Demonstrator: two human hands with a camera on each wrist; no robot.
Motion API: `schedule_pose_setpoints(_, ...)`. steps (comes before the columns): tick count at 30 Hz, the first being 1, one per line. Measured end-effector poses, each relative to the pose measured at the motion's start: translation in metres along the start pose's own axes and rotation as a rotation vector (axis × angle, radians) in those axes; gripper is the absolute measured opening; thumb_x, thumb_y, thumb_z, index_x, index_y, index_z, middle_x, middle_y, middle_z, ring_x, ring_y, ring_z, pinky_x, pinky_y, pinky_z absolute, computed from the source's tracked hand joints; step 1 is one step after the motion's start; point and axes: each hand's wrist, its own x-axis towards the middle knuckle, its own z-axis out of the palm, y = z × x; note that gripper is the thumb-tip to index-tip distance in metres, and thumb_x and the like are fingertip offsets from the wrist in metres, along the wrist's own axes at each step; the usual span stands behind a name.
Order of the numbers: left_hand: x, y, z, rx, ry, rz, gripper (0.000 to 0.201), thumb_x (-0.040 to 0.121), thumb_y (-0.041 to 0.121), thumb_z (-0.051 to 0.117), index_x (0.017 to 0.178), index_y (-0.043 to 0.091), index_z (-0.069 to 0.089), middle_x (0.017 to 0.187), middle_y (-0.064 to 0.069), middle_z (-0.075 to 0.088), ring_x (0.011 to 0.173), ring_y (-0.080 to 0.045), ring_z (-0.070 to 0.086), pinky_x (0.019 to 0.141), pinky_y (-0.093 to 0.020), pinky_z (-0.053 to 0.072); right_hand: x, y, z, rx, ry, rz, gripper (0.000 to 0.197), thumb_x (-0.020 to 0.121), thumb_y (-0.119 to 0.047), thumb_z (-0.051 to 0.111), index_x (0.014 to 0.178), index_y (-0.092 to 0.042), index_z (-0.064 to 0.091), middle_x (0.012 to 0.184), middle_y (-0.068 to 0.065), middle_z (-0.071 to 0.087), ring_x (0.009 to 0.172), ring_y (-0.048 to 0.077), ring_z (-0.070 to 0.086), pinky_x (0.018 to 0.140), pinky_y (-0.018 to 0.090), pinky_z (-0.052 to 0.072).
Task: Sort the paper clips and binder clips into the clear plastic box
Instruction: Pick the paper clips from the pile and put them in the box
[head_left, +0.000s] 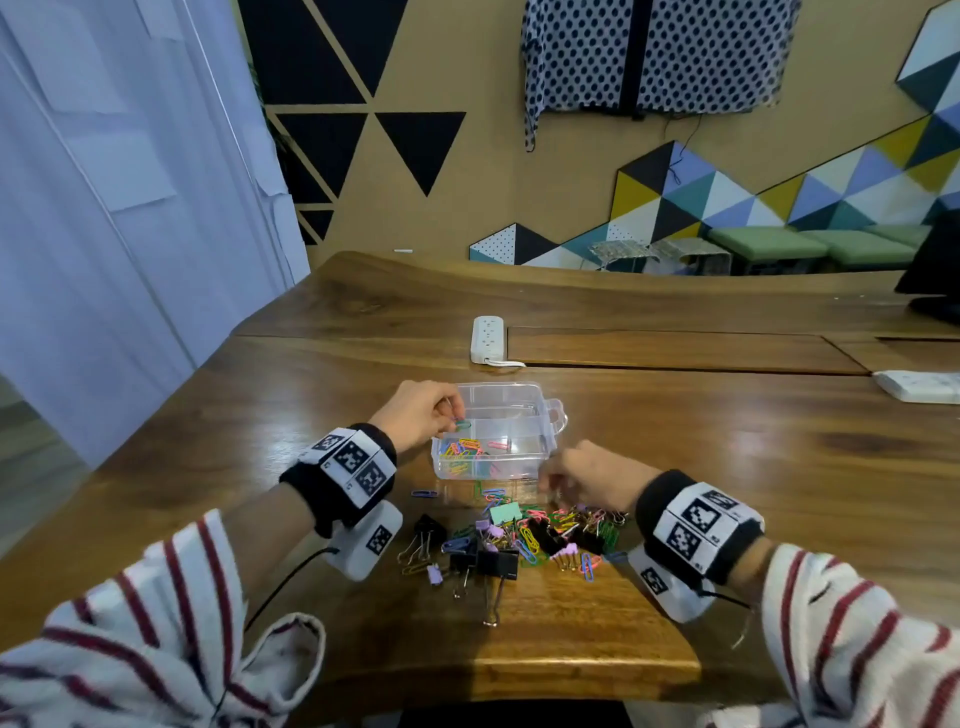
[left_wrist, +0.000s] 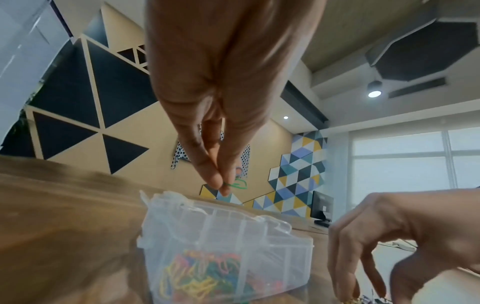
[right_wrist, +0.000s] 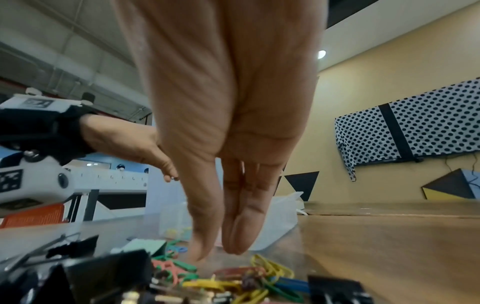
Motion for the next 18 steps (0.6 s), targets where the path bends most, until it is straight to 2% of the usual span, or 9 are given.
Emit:
schedule_pose_setpoints(3,0.012,-0.001,0.013,0.015,-0.014,-0.035,0.019,0.084,-0.008,0.054,0.095,0.002,0.067,0.088,-0.010,0.066,0.065,-0.007,0.057,0.058,-0.005,0.045,-0.001,-0.006,0.004,-0.068,-0.078,-0.024,0.036,0.086,0.000,0.055,0.121,-0.009,0.054,0.111,0.008,0.062,0.093,0.017,0.058,0.078,0.017,0.038)
schedule_pose_setpoints(5,0.016,-0.001,0.019,0.018,-0.035,-0.051,0.025,0.084,-0.011,0.048,0.098,0.000,0.066,0.095,-0.014,0.068,0.073,-0.013,0.059,0.068,-0.015,0.051,0.003,-0.011,0.007,-0.063,-0.086,-0.037,0.035,0.087,-0.002,0.054,0.122,-0.007,0.053,0.104,0.007,0.059,0.090,0.014,0.055,0.077,0.018,0.037)
schedule_pose_setpoints(7,0.016,0.000,0.022,0.017,-0.091,-0.061,0.029,0.085,-0.012,0.045,0.102,-0.001,0.066,0.105,-0.018,0.069,0.078,-0.015,0.060,0.082,-0.026,0.054,0.007,-0.016,0.011,-0.074,-0.066,-0.028,0.026,0.089,-0.004,0.050,0.114,-0.005,0.056,0.097,0.005,0.057,0.084,0.014,0.055,0.071,0.019,0.036)
schedule_pose_setpoints(10,0.009,0.001,0.019,0.082,-0.092,-0.036,0.032,0.089,-0.006,0.045,0.113,0.005,0.064,0.115,-0.011,0.066,0.093,-0.017,0.064,0.087,-0.021,0.047,0.013,-0.018,0.014,-0.143,-0.059,0.017,0.021,0.089,-0.003,0.049,0.108,-0.007,0.057,0.106,0.010,0.061,0.089,0.021,0.055,0.071,0.023,0.037)
schedule_pose_setpoints(13,-0.008,0.001,0.015,0.115,-0.019,0.004,0.031,0.091,0.004,0.047,0.118,0.012,0.060,0.116,-0.006,0.066,0.103,-0.016,0.064,0.093,-0.025,0.049,0.015,-0.019,0.014,-0.143,-0.116,0.037,0.016,0.088,-0.004,0.048,0.100,-0.008,0.058,0.101,0.010,0.060,0.089,0.021,0.052,0.075,0.028,0.042)
schedule_pose_setpoints(16,-0.038,0.005,0.018,0.164,-0.171,0.044,0.019,0.090,0.014,0.051,0.105,0.014,0.064,0.099,0.000,0.065,0.090,-0.011,0.060,0.083,-0.023,0.048,0.018,-0.017,0.015,-0.051,-0.140,0.058,0.013,0.085,-0.005,0.054,0.086,-0.018,0.053,0.095,0.006,0.060,0.090,0.020,0.055,0.082,0.028,0.046)
schedule_pose_setpoints(18,-0.052,0.009,0.028,0.244,-0.298,0.105,0.021,0.087,0.019,0.058,0.105,0.009,0.063,0.105,-0.004,0.064,0.094,-0.013,0.058,0.085,-0.026,0.048,0.018,-0.015,0.012,0.020,-0.119,0.067,0.018,0.084,-0.004,0.058,0.080,-0.020,0.053,0.091,0.002,0.058,0.085,0.015,0.054,0.083,0.025,0.046)
